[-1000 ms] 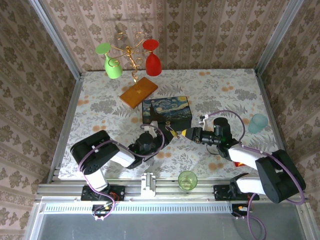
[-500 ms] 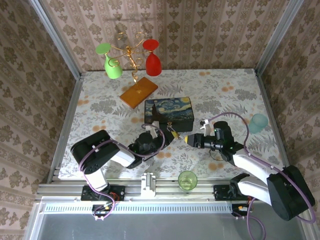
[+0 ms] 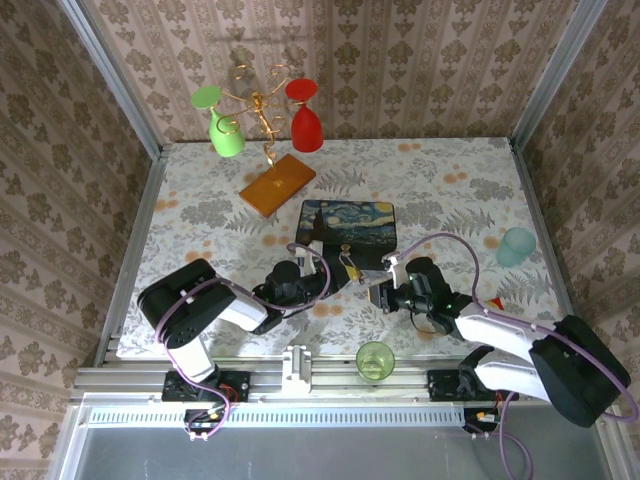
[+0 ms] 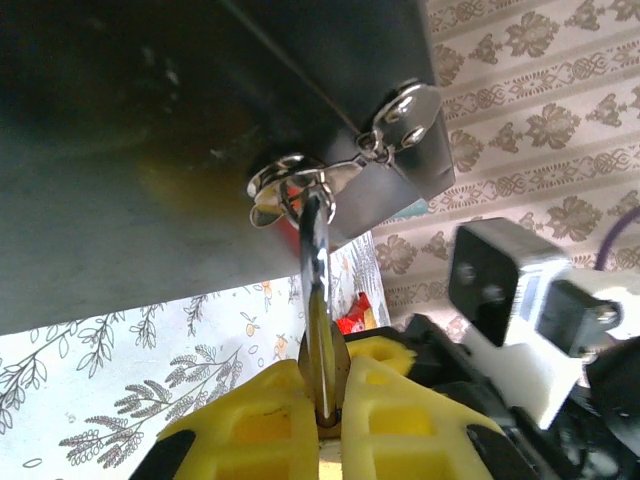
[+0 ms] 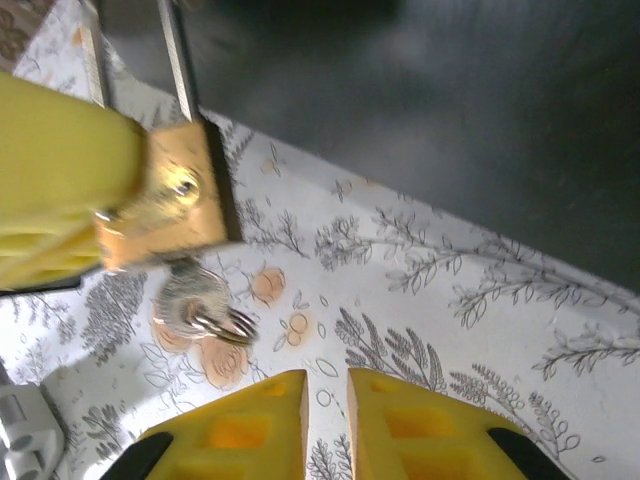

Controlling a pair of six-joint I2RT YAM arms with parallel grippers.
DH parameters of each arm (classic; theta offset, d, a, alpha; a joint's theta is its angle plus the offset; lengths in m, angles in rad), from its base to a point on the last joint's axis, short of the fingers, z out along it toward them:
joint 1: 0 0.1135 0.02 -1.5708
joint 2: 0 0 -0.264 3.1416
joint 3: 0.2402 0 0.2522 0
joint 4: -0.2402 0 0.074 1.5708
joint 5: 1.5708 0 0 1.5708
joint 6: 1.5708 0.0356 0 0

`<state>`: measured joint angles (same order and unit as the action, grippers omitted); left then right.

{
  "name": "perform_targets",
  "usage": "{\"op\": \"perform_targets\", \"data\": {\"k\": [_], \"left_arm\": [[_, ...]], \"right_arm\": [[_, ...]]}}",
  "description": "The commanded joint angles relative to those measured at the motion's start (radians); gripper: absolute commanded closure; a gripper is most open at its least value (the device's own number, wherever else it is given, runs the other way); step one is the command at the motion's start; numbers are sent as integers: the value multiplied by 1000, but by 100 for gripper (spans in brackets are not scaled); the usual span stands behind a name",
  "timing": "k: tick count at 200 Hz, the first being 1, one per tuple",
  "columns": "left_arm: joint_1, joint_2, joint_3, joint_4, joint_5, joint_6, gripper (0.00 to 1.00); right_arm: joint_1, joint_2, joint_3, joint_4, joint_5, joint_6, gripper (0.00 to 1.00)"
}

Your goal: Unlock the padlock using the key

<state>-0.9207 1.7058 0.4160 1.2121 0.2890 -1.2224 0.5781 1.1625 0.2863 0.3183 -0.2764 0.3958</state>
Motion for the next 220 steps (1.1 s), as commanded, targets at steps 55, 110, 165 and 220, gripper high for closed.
{"op": "perform_targets", "data": {"k": [55,110,165,220], "left_arm": [[10,-26,13,85,72,52,100],[-9,-12,12,86,87,47,100],[-11,4,-14,84,86,44,100],[29,43,22,81,38,12,100]], "right_arm": [[53,38,-19,199,-18,22,85],[52,81,35,188,-9,13,89],[-1,47,54,155,-45,21,91],[44,-91,-56,38,99,57,67]]}}
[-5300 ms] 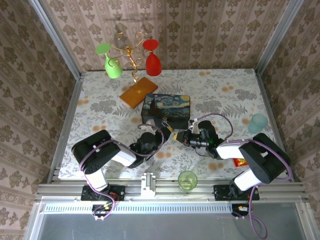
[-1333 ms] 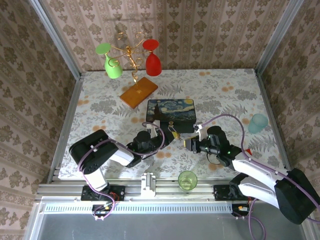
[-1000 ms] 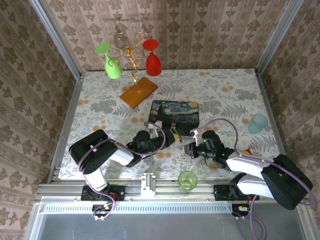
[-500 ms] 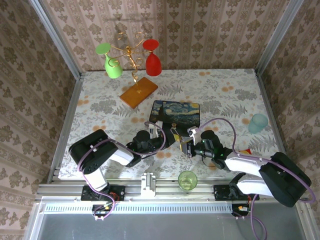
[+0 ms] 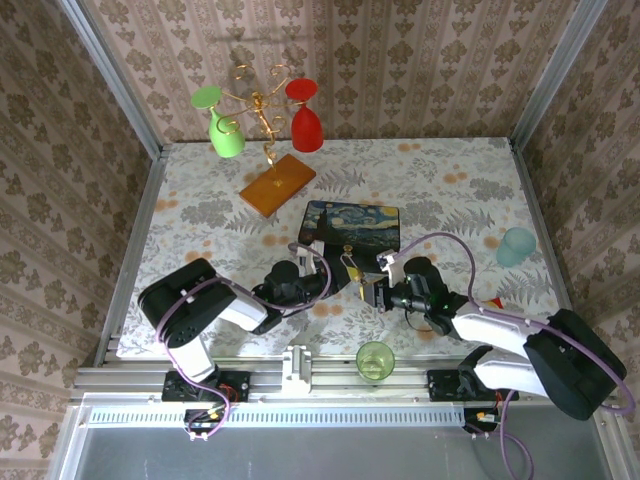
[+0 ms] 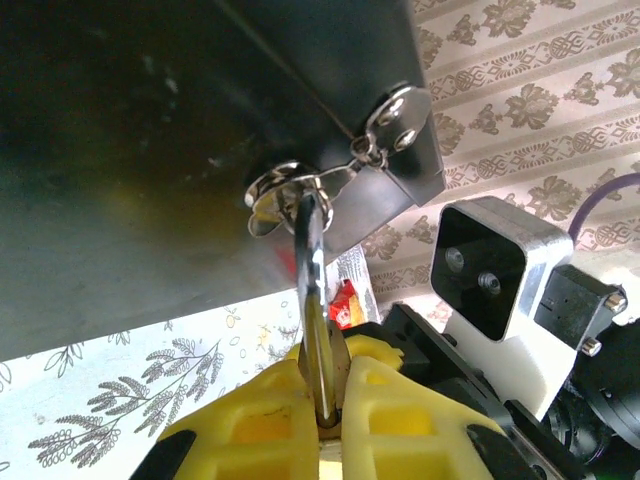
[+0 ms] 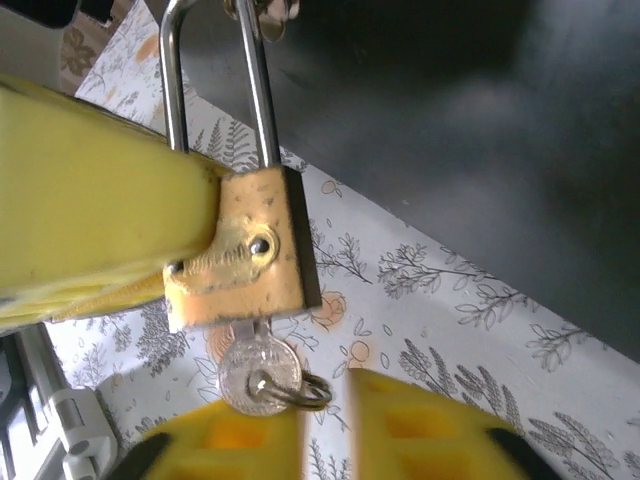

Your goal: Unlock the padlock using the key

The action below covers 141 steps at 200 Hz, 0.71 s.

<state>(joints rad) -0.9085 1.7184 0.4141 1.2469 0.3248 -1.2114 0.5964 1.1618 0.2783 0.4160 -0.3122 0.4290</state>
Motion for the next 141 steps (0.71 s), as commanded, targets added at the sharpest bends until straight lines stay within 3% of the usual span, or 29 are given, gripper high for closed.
{"op": "perform_targets", "data": {"k": [1,26,45,70,100,141], "left_arm": [[18,31,24,47,2,-1,100],[20,66,47,49,4,-23,100],[18,73,42,49,-2,-25,100],[16,56,25,49,-14,-20,100],[16,40,7,48,-21,-27,100],[17,55,-18,48,-36,-40,100]], "right_arm": [[27,-97,-50,-67,145,24,67],[72,-244,-28,-274,380,10,61],[73,-281,-24,-278,398,-7,60],[82,-191,28,-273,326,-68,60],[204,-58,93,-270,487,-165,57],[259,95,154,-217,540,-227,56]]}}
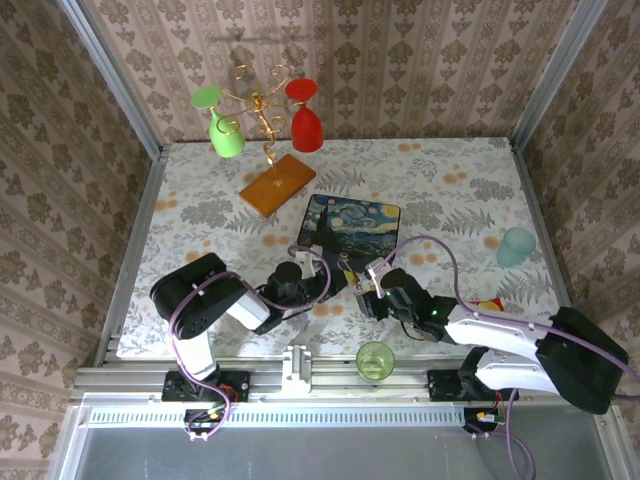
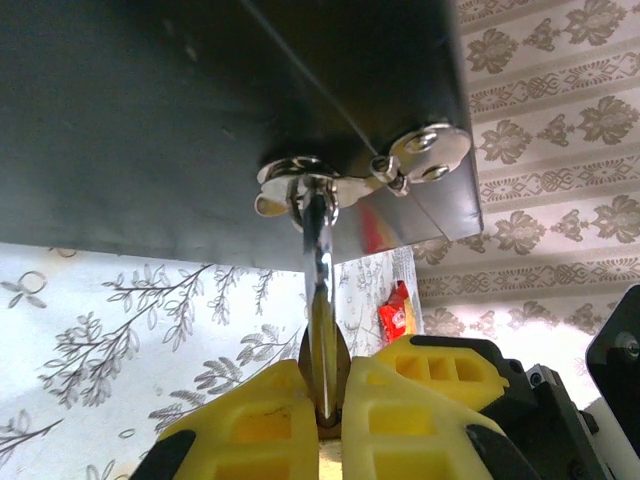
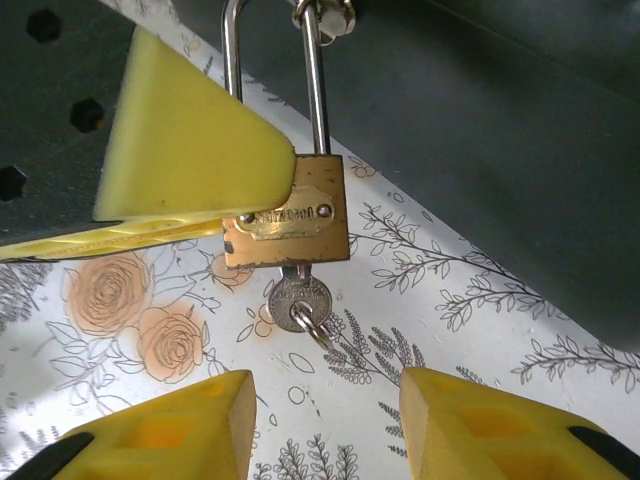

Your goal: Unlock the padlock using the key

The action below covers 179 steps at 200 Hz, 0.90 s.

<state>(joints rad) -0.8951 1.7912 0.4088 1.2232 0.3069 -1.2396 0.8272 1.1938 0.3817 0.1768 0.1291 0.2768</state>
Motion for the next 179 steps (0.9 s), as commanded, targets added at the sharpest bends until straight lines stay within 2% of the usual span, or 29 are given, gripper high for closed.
{"op": "perform_targets", "data": {"k": [1,55,91,116,148,157,179], "left_arm": [[4,-17,-13,72,-18,-12,100],[0,-21,-4,71,-4,-25,100],[-1,-10,-3,68,14,-29,100],[-6,-5,-10,70,14,-29,100],[-6,-14,-19,69,8,-34,100],[-7,-18,-22,69,9,-34,100],[-4,-24,-30,70,15,-33,100]], "right_arm": [[30,67,53,20,103,-78,56],[138,213,131,47,331,-162,58],[195,281,167,76,455,-210,71],[205,320,195,67,440,-222,84],[201,311,171,99,394,-201,92],[189,297,157,110,349,-191,94],[121,238,92,177,139,-129,94]]}}
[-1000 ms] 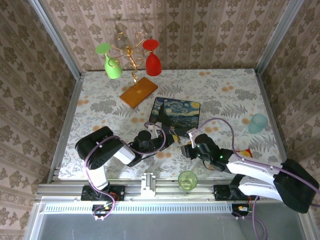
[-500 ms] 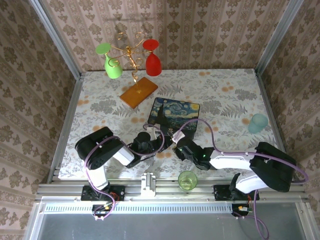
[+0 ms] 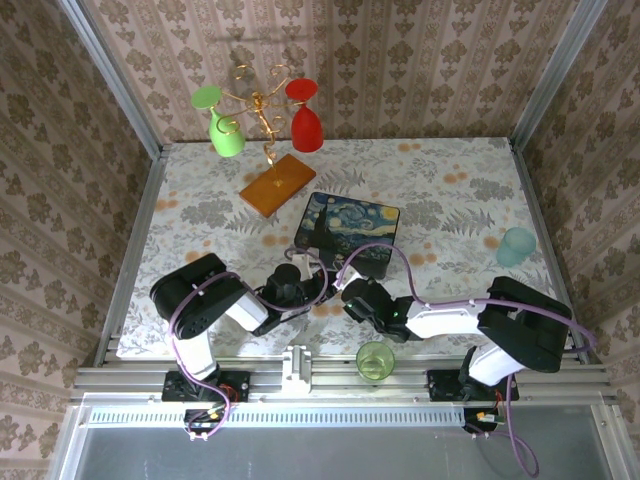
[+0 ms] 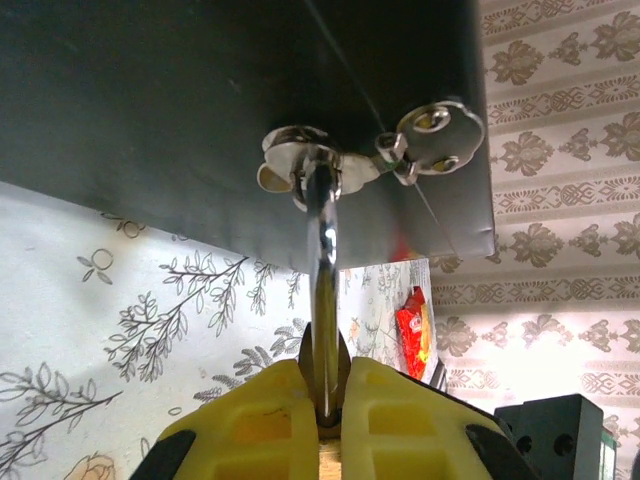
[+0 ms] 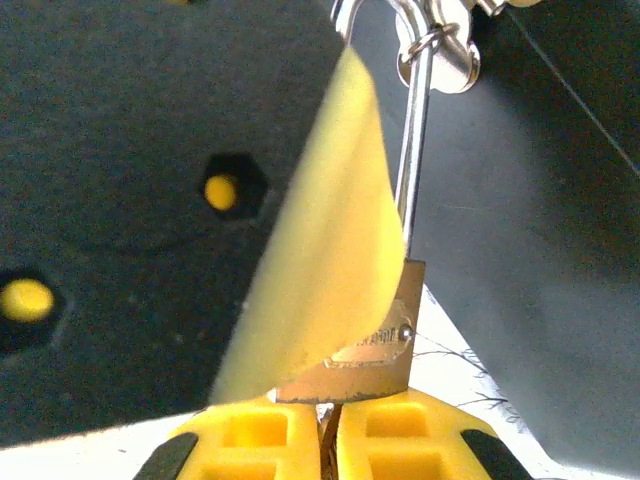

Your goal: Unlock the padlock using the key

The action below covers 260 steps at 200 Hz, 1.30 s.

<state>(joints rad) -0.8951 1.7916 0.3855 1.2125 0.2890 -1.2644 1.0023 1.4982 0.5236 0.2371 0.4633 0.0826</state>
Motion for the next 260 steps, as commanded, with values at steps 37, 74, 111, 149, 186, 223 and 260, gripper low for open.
{"op": "perform_targets", "data": {"k": [37,74,111,149,186,223,260], "left_arm": [[1,-35,-29,82,29,-4,100],[14,-45,-56,82,25,5,100],[13,-28,-69,82,16,10,100],[15,-5,-113,75,-44,24,85],[24,19,-149,77,-101,26,73],[38,11,-176,60,-130,37,74],[42,-43,-153,-90,-135,92,75]], "right_arm": [[-219,-148,-148,234,-561,202,95],[-363,-121,-206,367,-894,317,95],[-425,-30,-223,483,-1036,397,95],[-431,53,-218,513,-1047,424,96],[-430,61,-233,534,-1046,445,96],[-439,61,-246,531,-1042,451,96],[-445,80,-246,548,-1065,470,95]]}}
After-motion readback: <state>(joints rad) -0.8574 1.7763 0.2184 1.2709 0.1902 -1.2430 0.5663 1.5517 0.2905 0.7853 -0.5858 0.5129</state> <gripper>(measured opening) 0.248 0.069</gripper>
